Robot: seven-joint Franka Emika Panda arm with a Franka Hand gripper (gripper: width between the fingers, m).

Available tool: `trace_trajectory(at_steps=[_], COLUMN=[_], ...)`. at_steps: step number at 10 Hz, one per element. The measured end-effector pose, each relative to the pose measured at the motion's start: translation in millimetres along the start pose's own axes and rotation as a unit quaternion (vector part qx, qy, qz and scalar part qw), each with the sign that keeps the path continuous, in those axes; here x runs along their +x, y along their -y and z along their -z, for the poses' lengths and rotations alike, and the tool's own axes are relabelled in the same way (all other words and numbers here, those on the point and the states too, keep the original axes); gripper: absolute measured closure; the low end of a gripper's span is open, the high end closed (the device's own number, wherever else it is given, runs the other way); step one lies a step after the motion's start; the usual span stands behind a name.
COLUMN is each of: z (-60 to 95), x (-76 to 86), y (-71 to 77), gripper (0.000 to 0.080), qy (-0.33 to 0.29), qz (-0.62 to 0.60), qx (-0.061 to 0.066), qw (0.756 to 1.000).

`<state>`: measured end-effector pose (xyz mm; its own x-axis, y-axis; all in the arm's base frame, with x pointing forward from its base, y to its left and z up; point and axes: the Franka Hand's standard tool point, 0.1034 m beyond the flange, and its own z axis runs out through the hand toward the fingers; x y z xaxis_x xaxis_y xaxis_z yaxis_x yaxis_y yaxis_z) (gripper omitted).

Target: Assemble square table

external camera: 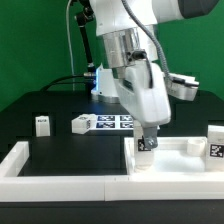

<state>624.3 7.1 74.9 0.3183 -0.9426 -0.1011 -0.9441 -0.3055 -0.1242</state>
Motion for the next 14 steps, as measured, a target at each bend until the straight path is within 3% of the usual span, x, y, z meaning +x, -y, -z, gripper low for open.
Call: trace_trajectory(at_steps=[1, 2, 4, 5, 7, 8, 9, 11, 12, 13, 14], z=[0.6, -0.3, -0.7, 0.1, 2.9, 1.5, 1.6, 1.1, 0.7, 0.0, -0.1], x=[-2.7, -2.0, -1.4, 0.4, 2.6, 1.2, 2.0, 1.8, 1.6, 4.5, 5.0], y=[0.8, 0.1, -0.4, -0.7, 4.6, 5.3, 5.0, 4.9, 4.8, 2.1, 1.9], gripper=[0.0212, 0.0161, 0.0153, 0.0153, 0.0151, 0.0151, 0.0151, 0.041, 0.041, 0.0504, 0.0504], qy=[-0.007, -0.006, -0.006, -0.008, -0.026, -0.029, -0.029, -0.029, -0.029, -0.029, -0.03], qz=[0.066, 0.103, 0.161, 0.237, 0.395, 0.419, 0.406, 0.383, 0.354, 0.321, 0.289], qx=[-0.006, -0.006, -0.007, -0.01, -0.008, -0.008, -0.007, -0.007, -0.006, -0.008, -0.007], qw=[0.998, 0.995, 0.987, 0.971, 0.918, 0.908, 0.913, 0.923, 0.935, 0.947, 0.957])
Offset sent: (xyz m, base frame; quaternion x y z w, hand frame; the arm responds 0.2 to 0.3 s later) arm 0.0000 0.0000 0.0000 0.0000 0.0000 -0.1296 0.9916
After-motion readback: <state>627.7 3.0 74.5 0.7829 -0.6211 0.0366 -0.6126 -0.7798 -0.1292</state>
